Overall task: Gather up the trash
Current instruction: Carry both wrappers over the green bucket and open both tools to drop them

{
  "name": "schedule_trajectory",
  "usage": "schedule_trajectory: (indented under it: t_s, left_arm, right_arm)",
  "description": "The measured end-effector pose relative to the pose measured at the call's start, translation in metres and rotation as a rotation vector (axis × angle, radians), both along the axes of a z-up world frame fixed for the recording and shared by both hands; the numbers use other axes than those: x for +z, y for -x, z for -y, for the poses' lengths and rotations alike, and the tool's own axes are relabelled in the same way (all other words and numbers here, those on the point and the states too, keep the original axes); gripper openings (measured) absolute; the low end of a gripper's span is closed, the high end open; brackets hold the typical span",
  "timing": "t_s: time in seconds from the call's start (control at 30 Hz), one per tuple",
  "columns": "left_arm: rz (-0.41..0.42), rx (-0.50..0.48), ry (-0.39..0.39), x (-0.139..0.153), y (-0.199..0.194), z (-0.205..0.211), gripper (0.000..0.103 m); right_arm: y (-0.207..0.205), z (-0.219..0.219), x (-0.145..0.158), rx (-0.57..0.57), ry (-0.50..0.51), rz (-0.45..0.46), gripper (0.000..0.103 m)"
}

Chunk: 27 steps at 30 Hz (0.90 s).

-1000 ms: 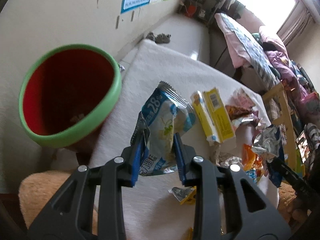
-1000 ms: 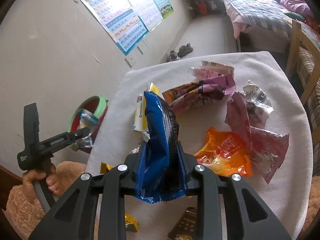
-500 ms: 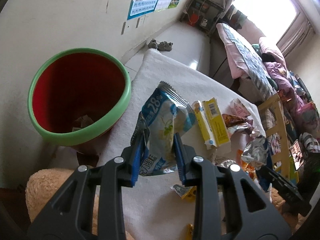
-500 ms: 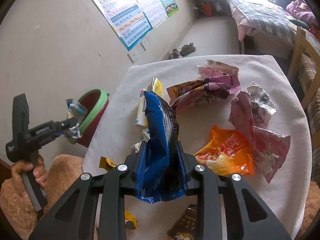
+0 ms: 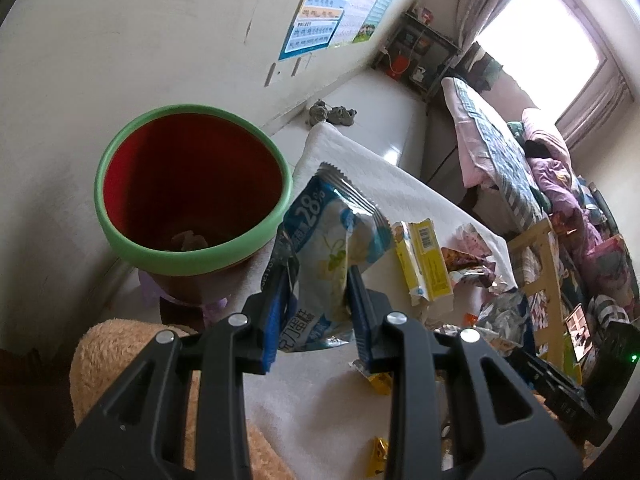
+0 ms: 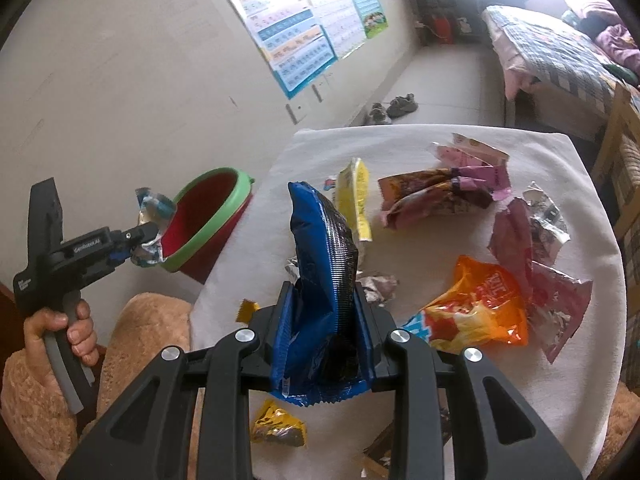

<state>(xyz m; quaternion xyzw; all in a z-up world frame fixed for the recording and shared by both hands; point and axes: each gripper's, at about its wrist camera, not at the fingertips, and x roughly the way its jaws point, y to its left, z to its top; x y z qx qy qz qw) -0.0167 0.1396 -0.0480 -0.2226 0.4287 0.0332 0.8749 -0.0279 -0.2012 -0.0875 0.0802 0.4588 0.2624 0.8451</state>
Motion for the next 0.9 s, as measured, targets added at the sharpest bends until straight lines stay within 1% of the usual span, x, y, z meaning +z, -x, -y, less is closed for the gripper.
schedule_trajectory:
  t_s: [0.33,0.47,0.6,0.73,0.9]
  left_arm:
    - [0.032,0.025,-0.019,0.012,0.007,-0.003,0.029]
    - [0.034,0.047,-0.016,0.012,0.007,-0.011,0.029]
    - [0.023,0.068,-0.012,0.008,0.006,-0.021,0.029]
    - [0.009,0.098,-0.003,0.002,0.004,-0.036,0.029]
    - [-0.003,0.123,0.002,-0.003,-0.001,-0.054,0.029]
  right_arm:
    - [0.008,-0.013,0.007,0.045,-0.025,0.015,0.028]
    - [0.004,-0.023,0.009,0.066,-0.037,0.004,0.028]
    - [-0.004,-0.039,0.012,0.111,-0.042,0.007,0.028]
    - [-0.017,-0.062,0.011,0.172,-0.034,-0.007,0.028]
    - [-0.041,-0.107,0.014,0.240,-0.053,-0.027,0.028]
